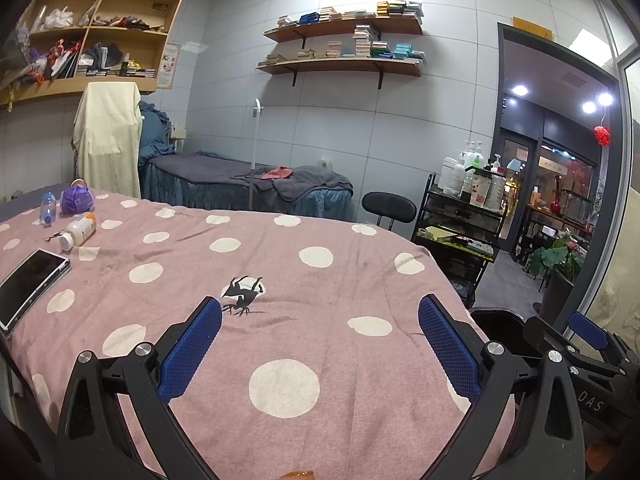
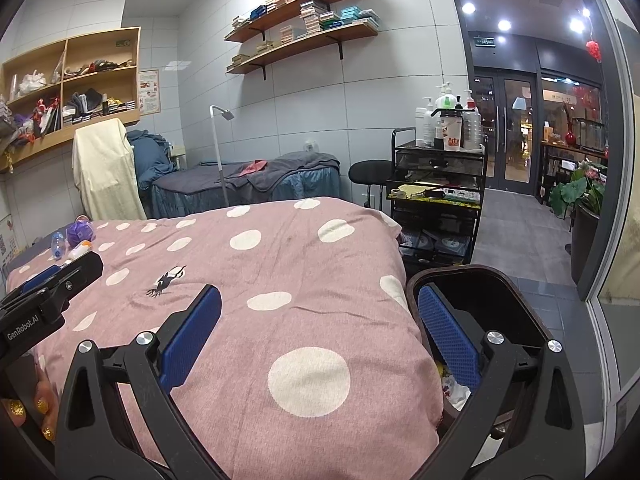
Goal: Collect trash
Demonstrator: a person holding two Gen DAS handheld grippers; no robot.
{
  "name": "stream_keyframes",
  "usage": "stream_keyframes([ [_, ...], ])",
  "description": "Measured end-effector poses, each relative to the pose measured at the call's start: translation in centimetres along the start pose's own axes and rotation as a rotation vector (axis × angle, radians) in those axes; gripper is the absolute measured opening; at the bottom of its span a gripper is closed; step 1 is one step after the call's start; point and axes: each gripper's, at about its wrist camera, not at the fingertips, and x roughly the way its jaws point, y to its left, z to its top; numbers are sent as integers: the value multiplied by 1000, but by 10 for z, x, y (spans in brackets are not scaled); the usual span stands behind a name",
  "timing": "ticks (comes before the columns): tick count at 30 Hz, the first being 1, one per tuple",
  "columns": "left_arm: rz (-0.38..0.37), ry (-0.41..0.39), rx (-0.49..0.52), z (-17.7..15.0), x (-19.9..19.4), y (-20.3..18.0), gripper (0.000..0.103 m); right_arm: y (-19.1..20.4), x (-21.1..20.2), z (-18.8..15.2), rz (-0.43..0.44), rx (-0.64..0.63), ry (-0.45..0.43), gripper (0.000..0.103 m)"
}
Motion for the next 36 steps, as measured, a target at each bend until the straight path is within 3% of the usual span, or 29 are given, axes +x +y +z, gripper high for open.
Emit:
stream_keyframes([
  [36,3,5,-4,0,-4,-1,97,2,0,-2,17,14,11,97],
])
